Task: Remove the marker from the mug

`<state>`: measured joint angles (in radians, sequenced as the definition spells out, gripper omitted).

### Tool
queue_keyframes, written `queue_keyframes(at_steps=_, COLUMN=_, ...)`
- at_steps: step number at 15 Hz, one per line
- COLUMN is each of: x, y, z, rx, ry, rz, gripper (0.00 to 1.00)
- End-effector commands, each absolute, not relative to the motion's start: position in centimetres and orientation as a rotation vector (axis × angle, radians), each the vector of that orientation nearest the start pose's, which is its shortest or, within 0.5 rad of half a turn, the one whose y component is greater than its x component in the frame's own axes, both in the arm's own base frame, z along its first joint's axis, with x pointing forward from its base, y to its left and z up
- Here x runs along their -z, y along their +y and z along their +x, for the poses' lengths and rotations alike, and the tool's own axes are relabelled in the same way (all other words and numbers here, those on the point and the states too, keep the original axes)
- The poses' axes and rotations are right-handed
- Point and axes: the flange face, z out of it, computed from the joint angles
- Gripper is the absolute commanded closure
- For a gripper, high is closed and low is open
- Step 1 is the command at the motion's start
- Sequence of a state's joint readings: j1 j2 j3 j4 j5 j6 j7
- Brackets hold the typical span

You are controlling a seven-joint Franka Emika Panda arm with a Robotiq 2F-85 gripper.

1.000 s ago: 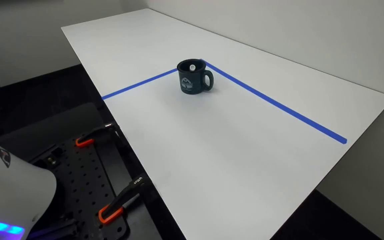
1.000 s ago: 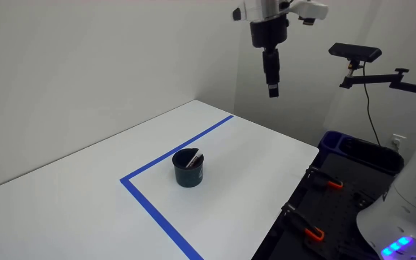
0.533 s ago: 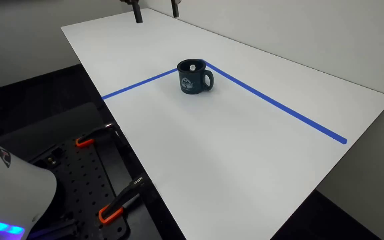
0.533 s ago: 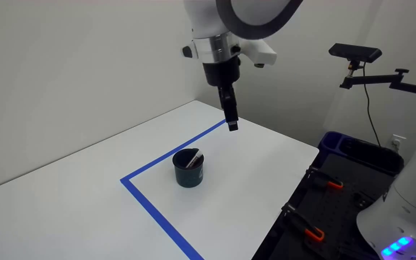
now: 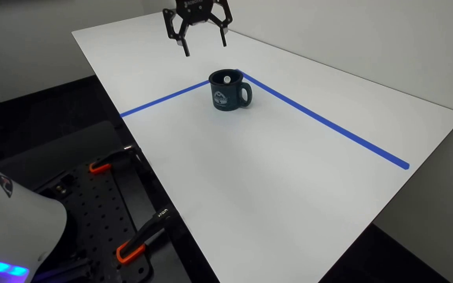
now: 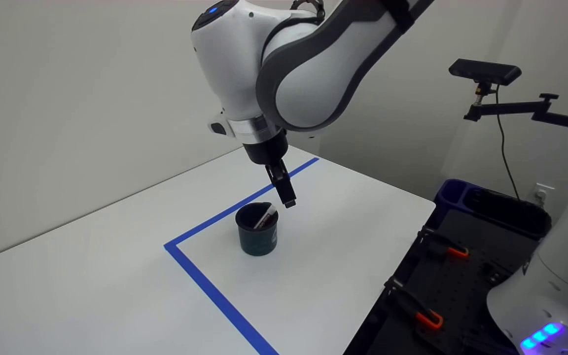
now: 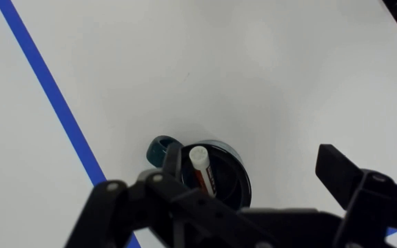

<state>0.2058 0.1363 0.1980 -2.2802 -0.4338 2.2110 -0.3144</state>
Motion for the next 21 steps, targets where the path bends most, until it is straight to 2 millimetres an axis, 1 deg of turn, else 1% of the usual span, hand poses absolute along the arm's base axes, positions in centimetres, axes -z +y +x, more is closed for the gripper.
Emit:
queue_keyframes(at_steps=1, x=-26.7, y=19.6, z=49.4, rx=-0.315, ry=-1.786, rz=-2.934, gripper=0.0)
queue_keyframes(at_steps=5, x=-24.5, y=20.4, z=50.4, rx=-0.327, ry=-1.832, rz=-2.888, gripper=0.0)
queue_keyframes(at_steps=10, x=-22.4, y=20.4, z=52.0, rx=-0.355, ry=-1.876, rz=-2.868, gripper=0.0)
queue_keyframes(at_steps=12, x=-21.6, y=20.7, z=52.4, rx=-0.367, ry=-1.891, rz=-2.848, gripper=0.0)
queue_keyframes(at_steps=17, x=-19.9, y=21.1, z=53.3, rx=-0.396, ry=-1.884, rz=-2.839, gripper=0.0)
queue_keyframes(at_steps=21, x=-19.3, y=21.1, z=54.4, rx=-0.401, ry=-1.869, rz=-2.846, gripper=0.0)
